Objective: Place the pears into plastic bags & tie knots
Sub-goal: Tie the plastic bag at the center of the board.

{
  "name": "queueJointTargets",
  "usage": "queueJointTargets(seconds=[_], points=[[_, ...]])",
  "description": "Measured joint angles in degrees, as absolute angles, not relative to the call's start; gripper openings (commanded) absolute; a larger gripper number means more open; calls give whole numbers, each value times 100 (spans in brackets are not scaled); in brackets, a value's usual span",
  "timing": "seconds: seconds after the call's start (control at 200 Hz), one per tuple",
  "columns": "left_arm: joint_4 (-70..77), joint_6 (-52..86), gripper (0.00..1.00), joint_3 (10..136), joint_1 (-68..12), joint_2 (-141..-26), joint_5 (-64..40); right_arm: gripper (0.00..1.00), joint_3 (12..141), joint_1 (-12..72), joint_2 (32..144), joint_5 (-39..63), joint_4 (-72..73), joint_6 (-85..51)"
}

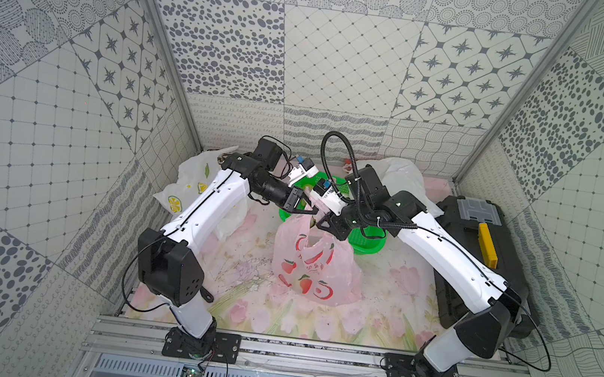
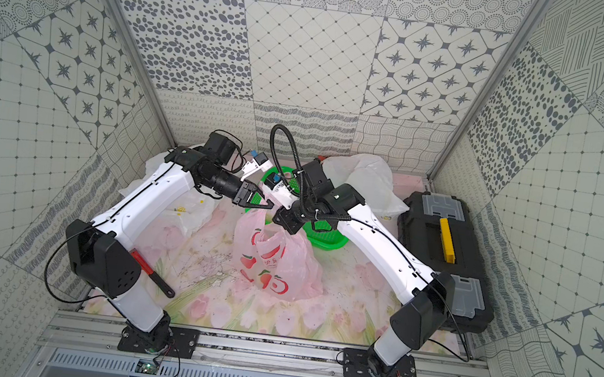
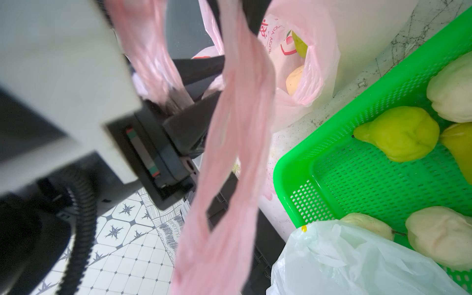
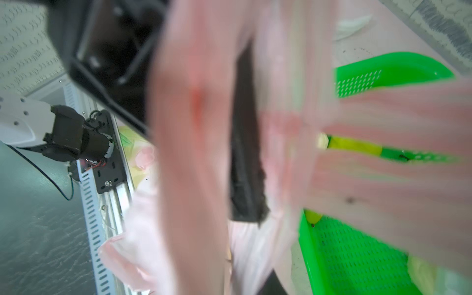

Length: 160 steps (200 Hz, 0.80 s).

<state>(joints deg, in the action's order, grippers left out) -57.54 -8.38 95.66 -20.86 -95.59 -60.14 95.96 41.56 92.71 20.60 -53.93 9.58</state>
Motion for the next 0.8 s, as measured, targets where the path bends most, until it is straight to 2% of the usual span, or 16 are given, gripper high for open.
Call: queueJointTargets(seconds=[0.035, 0.09, 0.29, 0.42, 0.475, 0.605, 0.8], points=[[-5704, -794, 0, 9529, -2075, -9555, -5972, 50, 9581, 4086, 9236, 2126, -5374, 856], [-5634, -714, 0, 9461, -2040, -9553, -5920, 56, 9496, 3988, 9098, 2228, -5295, 716], [-5389, -386, 0, 9323, -1946, -9553, -5806, 63, 9135, 3815, 8361, 2480, -4947, 117], [-5288, -252, 0, 9321, -1944, -9553, -5763, 76, 9133, 3815, 8259, 2569, -4805, -141], [-5264, -198, 0, 9321, -1944, -9553, -5734, 77, 9133, 3815, 8274, 2630, -4753, -276], [-5192, -106, 0, 9321, -1944, -9553, -5655, 67, 9251, 3815, 8366, 2657, -4709, -464], [-5194, -62, 0, 9321, -1938, -9553, -5614, 40, 9463, 3798, 8438, 2475, -5004, -346]])
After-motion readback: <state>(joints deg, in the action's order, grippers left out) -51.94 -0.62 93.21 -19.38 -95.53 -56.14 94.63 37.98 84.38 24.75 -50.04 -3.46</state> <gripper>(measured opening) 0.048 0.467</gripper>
